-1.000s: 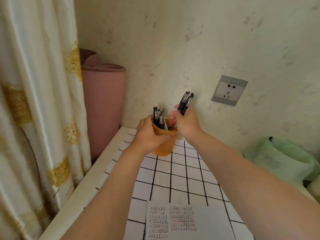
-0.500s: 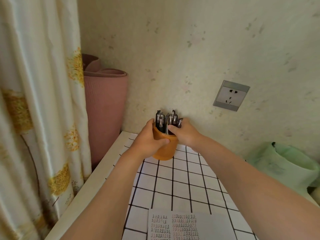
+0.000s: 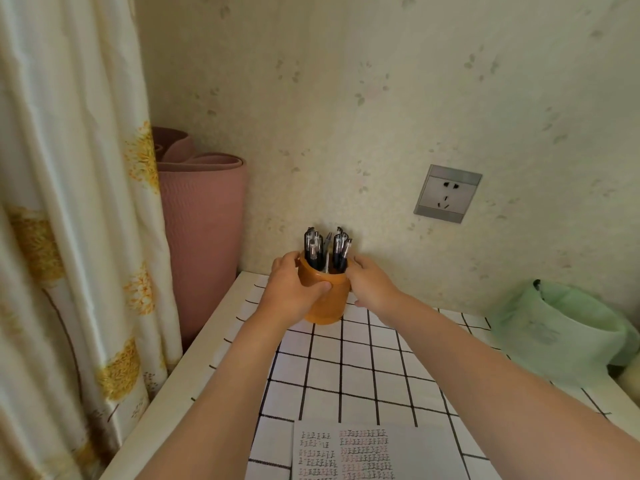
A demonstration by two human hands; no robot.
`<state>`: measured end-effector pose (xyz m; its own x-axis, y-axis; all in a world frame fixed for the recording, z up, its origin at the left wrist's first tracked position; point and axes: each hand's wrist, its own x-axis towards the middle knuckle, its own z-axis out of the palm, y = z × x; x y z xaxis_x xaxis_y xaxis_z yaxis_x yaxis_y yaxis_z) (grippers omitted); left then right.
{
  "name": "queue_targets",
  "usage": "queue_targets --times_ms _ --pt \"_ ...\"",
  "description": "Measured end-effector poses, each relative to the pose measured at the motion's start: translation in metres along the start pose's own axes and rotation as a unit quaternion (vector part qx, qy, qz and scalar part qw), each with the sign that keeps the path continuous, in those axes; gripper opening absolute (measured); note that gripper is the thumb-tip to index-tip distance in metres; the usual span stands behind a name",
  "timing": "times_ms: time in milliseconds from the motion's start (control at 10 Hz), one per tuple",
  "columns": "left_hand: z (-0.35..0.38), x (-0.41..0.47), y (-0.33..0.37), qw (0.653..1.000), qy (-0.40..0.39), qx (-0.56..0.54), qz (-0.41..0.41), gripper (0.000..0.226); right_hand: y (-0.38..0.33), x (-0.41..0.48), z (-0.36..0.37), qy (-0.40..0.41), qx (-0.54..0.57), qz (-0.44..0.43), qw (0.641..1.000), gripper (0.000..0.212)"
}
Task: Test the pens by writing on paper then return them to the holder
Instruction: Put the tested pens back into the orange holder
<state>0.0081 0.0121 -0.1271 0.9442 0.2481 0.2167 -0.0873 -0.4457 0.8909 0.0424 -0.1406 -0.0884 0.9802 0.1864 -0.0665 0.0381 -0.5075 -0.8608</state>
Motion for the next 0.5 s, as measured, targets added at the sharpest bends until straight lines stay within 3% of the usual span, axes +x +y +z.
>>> queue_targets --times_ms 100,500 --pt "0.005 0.001 -0.001 0.999 0.000 -0.033 -0.003 0.075 0.020 -0.007 0.000 0.009 0.034 -0.004 0.999 0.021" --pt "0.006 0.009 0.000 0.999 -0.016 -0.048 -0.009 0.087 0.038 -0.009 -0.013 0.015 0.054 -0.027 0.998 0.036"
